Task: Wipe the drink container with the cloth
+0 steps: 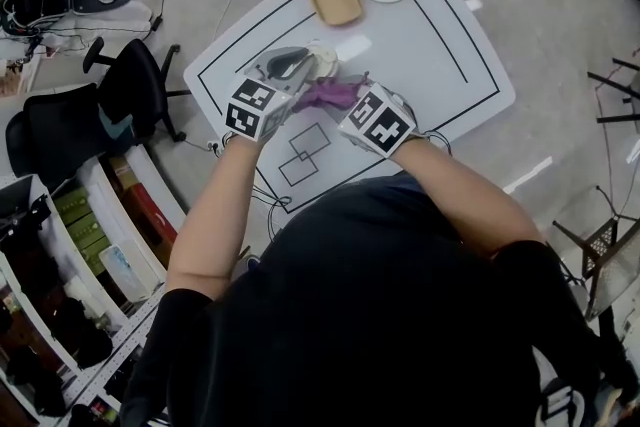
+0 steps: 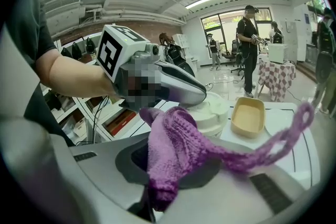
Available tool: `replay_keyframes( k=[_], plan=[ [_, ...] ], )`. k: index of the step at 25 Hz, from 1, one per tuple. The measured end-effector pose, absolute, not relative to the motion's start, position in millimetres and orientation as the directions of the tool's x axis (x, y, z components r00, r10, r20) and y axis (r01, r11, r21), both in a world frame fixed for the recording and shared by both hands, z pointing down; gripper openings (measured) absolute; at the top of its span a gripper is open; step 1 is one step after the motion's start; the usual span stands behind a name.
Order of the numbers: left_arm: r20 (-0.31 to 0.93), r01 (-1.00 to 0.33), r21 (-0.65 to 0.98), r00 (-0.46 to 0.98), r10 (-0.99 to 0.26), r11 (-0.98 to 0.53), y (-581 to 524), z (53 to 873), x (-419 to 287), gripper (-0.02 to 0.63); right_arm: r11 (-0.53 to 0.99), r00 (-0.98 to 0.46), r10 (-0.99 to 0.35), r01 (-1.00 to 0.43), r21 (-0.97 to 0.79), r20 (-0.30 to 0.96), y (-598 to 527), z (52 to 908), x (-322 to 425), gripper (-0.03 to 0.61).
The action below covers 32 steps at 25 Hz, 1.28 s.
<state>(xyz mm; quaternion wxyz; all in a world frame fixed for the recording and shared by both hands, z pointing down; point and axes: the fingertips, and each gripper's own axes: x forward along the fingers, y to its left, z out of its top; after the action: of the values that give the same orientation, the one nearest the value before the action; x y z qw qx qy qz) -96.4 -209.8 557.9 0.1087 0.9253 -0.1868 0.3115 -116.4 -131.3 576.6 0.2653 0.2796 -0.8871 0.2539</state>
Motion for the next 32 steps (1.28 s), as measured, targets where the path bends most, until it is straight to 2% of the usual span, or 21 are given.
replay_keyframes(
  k=[7, 16, 24, 32],
  plan=[
    [0.611, -0.418, 0.084, 0.739, -0.284, -0.905, -214, 558, -98, 0.06, 0.742, -0.705, -0.377, -0.618, -0.259, 0.601, -138, 579, -131, 0.074],
    [0.598, -0.422, 0.081, 0.746, -0.295, -0.903, -216, 559, -98, 0.058, 0.777, -0.665, -0.372, -0.605, -0.174, 0.648, -135, 599, -139, 0.074],
    [0.593, -0.419, 0.085, 0.75, -0.292, -0.904, -215, 561, -97, 0.058, 0.748, -0.618, -0.387, -0.644, -0.16, 0.684, -143, 639, -136, 0.074],
    [0.568, -0.44, 0.081, 0.758, -0.322, -0.894, -219, 563, -97, 0.055, 0.712, -0.581, -0.345, -0.674, -0.197, 0.737, -147, 695, -133, 0.074]
  ],
)
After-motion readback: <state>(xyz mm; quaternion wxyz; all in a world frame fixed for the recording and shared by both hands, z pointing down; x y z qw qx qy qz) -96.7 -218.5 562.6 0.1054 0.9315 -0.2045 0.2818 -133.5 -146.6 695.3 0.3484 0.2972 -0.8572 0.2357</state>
